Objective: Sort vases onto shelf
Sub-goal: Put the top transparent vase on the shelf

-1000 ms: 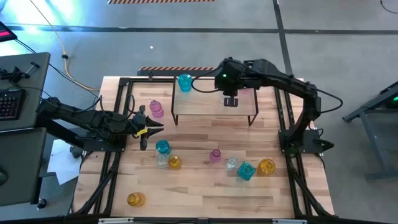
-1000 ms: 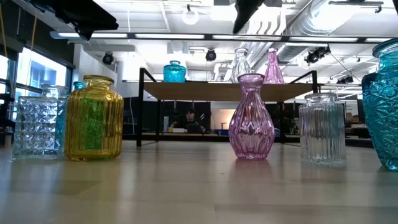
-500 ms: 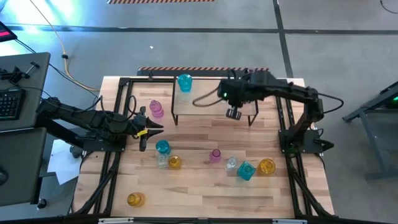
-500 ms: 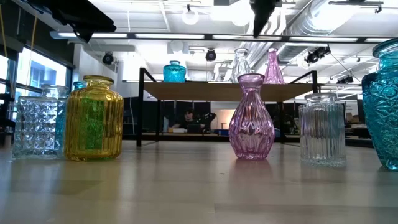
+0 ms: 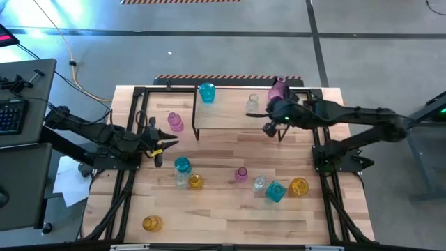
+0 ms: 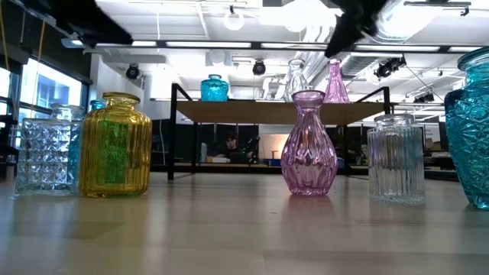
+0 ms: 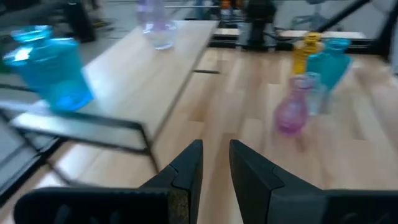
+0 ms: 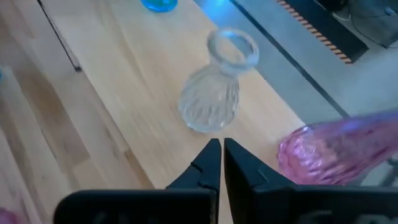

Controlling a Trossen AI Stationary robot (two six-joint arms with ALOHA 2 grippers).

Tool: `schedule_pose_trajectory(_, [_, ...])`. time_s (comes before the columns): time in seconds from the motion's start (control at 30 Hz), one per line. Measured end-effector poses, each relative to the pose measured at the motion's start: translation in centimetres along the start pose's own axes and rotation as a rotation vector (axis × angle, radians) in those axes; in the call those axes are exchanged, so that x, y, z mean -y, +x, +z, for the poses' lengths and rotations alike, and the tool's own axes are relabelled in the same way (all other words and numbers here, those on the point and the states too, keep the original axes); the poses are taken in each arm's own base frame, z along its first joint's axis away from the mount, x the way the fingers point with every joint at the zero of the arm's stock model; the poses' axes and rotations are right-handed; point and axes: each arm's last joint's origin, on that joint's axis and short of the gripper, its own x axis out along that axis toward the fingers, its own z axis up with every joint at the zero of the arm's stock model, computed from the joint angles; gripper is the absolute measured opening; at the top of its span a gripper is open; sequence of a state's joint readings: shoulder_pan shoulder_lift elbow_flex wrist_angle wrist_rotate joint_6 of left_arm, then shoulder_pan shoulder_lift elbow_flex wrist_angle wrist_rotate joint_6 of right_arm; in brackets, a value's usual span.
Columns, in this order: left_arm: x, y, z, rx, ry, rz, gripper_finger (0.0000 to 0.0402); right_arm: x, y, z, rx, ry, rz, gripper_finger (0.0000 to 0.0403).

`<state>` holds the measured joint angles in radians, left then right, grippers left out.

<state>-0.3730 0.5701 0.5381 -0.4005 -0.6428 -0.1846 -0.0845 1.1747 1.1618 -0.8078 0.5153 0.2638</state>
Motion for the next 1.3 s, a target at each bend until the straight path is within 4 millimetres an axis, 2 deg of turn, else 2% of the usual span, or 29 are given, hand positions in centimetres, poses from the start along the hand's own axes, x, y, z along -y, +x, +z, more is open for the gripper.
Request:
schedule_pose_trajectory(0.17, [-1.3,-1.4,-1.2,-0.033,-0.04,0.127,0.0071,0.6,0.2,-2.9,0.072,0.053,0.045,0.0])
schedule_pose_trajectory(0.33, [-1.8,-2.2,-1.0,0.011,-0.062,0.122,0.0071,0.0,1.5,-3.9,0.11,0.06,0.095,0.0])
schedule_pose_trajectory(0.57, [-1.5,-1.4,-2.2,0.022,0.01,0.172,0.0071,-0.9,3.7,-3.7,0.091,0.062,0.099,0.0])
schedule_pose_trajectory(0.77, [-1.4,-1.4,-1.8,0.06,-0.002,0.148,0.0071,-1.0,5.6,-3.0,0.113,0.053,0.089,0.0])
schedule_pose_trajectory(0.93, [-0.9,-1.2,-1.8,0.038,0.015,0.011,0.0071,-0.5,6.0,-2.7,0.128,0.055,0.094,0.0])
schedule_pose_trajectory(1.13, [0.1,-0.1,-2.5,0.148,0.081,-0.119,0.0071,-0.3,6.0,-2.5,0.137,0.057,0.114,0.0])
schedule_pose_trajectory(1.3, [-0.7,0.7,-2.7,0.188,0.051,-0.065,0.0071,-0.3,6.0,-2.5,0.137,0.037,0.114,0.0])
